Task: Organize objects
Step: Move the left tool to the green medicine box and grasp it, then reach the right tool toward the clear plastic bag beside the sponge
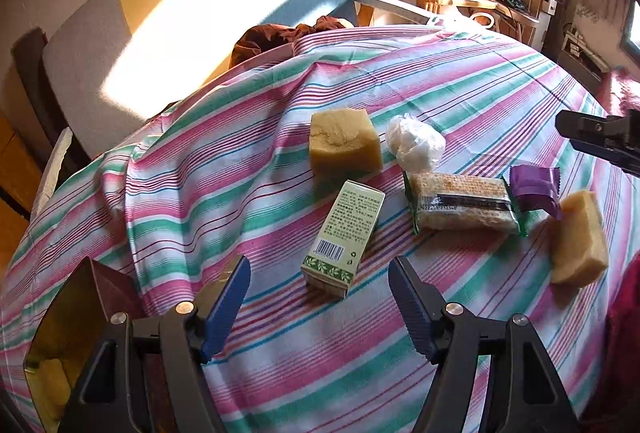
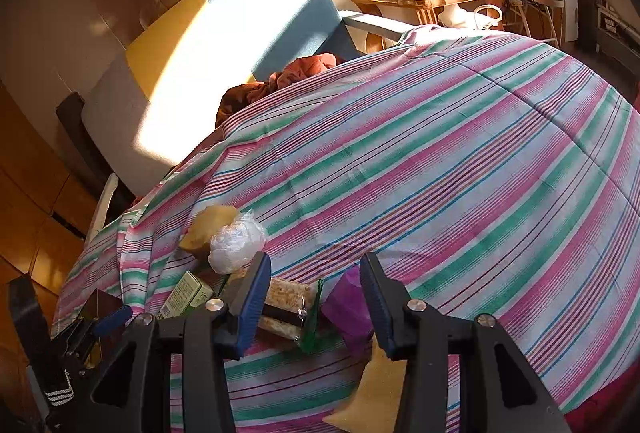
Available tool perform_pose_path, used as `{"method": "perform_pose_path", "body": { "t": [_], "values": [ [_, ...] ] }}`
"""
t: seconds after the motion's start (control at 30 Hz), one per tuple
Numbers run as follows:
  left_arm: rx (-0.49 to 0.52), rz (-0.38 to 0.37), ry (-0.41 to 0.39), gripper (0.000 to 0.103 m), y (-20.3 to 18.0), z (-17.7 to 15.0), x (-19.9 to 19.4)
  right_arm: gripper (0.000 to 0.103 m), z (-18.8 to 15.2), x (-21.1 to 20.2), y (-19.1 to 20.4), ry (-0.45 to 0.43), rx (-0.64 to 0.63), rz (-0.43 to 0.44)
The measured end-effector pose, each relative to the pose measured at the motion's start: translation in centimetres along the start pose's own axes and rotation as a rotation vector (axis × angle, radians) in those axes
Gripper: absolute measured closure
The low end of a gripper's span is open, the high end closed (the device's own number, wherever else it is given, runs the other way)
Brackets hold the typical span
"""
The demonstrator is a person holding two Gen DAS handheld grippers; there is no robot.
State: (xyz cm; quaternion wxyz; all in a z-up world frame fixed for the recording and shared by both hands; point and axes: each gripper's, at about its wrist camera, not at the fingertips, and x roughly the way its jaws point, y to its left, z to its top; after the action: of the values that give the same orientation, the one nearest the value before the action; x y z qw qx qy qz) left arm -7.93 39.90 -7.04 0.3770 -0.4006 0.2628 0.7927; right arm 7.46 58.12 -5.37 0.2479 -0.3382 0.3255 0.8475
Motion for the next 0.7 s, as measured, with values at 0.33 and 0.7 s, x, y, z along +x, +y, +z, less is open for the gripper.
{"method": "perform_pose_path", "body": {
  "t": [0.33, 0.7],
  "values": [
    [0.007, -0.055, 0.082, 0.071, -0.4, 1.4, 5.1, 0.056, 0.0, 0.3, 0.0, 0.014, 0.002, 0.009],
    [-0.139, -0.029, 0.019, 0.072, -3.2, -7.0, -0.7, 0.056, 0.0, 0.4, -0.4, 0.018, 0.016, 0.001]
  ]
}}
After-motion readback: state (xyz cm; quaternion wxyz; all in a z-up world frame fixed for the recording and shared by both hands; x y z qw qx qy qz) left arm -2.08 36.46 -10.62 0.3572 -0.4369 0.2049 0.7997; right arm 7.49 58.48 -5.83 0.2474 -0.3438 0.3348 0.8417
